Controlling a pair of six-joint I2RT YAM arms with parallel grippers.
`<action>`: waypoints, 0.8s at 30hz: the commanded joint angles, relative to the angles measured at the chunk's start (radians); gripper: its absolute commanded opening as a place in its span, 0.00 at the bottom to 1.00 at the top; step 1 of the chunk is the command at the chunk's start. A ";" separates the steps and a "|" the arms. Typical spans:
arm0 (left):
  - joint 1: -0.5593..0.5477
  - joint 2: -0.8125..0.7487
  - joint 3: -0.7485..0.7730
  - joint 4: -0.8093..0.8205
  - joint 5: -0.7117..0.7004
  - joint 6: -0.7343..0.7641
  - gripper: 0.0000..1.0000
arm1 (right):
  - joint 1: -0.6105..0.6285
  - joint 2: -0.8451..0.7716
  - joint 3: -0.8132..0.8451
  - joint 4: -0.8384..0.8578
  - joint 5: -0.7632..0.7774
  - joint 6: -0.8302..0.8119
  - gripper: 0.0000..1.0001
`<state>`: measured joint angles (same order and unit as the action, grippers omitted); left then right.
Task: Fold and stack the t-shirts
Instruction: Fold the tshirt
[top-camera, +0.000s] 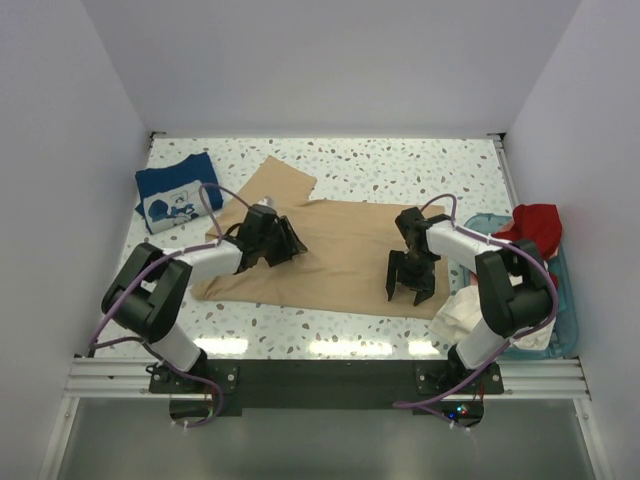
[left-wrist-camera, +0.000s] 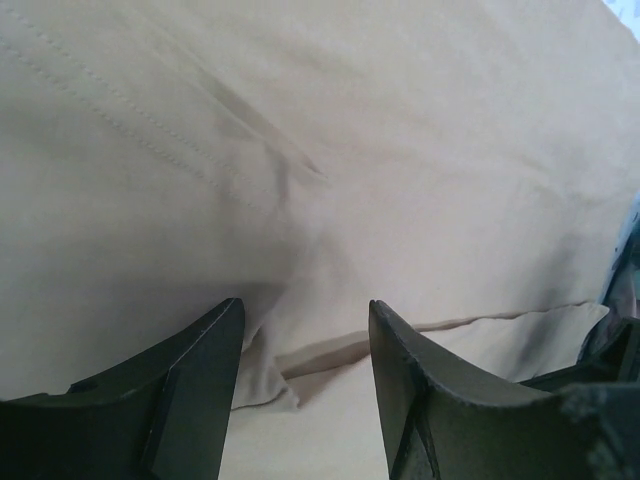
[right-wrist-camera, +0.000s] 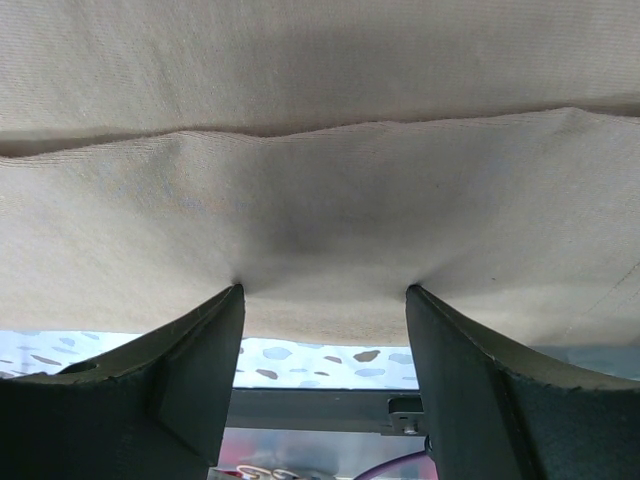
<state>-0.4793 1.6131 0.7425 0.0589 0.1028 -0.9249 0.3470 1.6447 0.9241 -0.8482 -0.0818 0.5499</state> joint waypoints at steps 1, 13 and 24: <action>-0.021 0.027 0.063 0.053 0.009 -0.014 0.58 | 0.006 -0.009 -0.016 0.012 -0.021 0.008 0.69; -0.044 0.087 0.162 0.036 0.003 0.011 0.58 | 0.006 -0.008 -0.016 0.009 -0.019 0.008 0.69; 0.028 -0.117 0.154 -0.116 -0.101 0.118 0.61 | 0.004 -0.091 0.100 -0.129 0.031 -0.013 0.69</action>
<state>-0.4957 1.5768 0.9157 -0.0235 0.0433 -0.8505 0.3470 1.6230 0.9497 -0.9039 -0.0811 0.5484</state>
